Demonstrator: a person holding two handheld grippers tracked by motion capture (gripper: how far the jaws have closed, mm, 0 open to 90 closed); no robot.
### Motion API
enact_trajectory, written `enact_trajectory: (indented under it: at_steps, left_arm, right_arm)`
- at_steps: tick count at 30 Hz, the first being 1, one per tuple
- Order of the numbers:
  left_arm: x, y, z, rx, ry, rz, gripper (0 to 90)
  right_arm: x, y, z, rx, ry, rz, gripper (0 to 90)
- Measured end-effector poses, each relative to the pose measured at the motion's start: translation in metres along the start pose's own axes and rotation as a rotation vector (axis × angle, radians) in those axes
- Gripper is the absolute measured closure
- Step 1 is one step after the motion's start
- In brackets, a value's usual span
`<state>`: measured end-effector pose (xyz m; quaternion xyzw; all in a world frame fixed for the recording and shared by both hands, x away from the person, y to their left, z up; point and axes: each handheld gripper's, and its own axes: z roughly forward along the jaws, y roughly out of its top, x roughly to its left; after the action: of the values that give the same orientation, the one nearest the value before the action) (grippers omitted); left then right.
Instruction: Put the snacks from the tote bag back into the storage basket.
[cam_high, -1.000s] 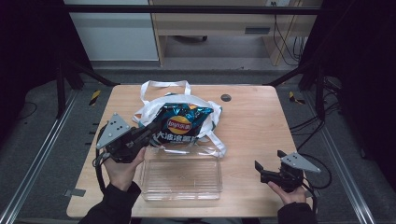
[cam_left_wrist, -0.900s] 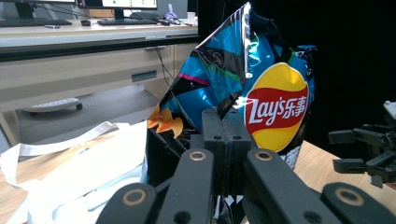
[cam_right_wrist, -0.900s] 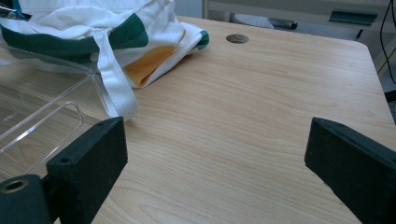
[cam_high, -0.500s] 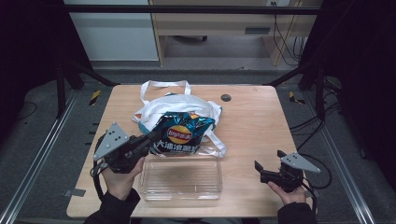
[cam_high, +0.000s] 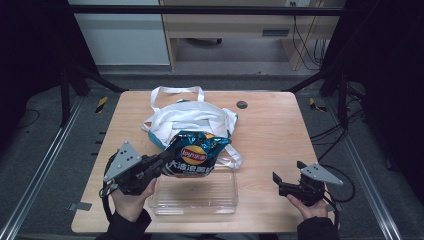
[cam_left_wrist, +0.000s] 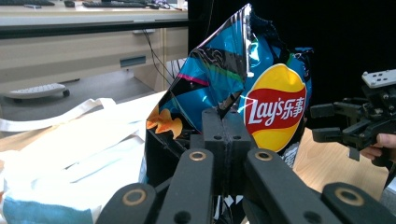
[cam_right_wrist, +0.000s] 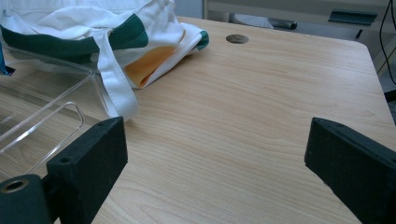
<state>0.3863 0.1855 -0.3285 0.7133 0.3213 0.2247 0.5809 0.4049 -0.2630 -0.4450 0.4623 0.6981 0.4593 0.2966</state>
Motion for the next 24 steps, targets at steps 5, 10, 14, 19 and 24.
enact_trajectory:
  at_steps: [5, 10, 14, 19, 24]
  left_arm:
    - [-0.002, -0.005, 0.001, 0.008, -0.006, -0.003, 90.0]
    - [-0.005, -0.011, 0.005, 0.026, -0.014, -0.003, 90.0]
    - [-0.007, -0.016, 0.007, 0.042, -0.02, -0.003, 90.0]
    - [-0.006, -0.024, 0.01, 0.067, -0.023, -0.014, 90.0]
    - [-0.004, -0.031, 0.013, 0.087, -0.03, -0.031, 90.0]
  right_arm:
    - [0.0, 0.0, 0.0, -0.002, 0.001, 0.0, 6.2]
    - [0.0, 0.0, -0.001, -0.003, 0.006, 0.002, 6.3]
    - [0.0, 0.0, -0.001, -0.004, 0.002, 0.004, 6.2]
    - [0.001, 0.0, -0.001, -0.003, 0.004, 0.001, 6.3]
    - [0.0, 0.0, -0.001, -0.002, 0.005, 0.001, 6.3]
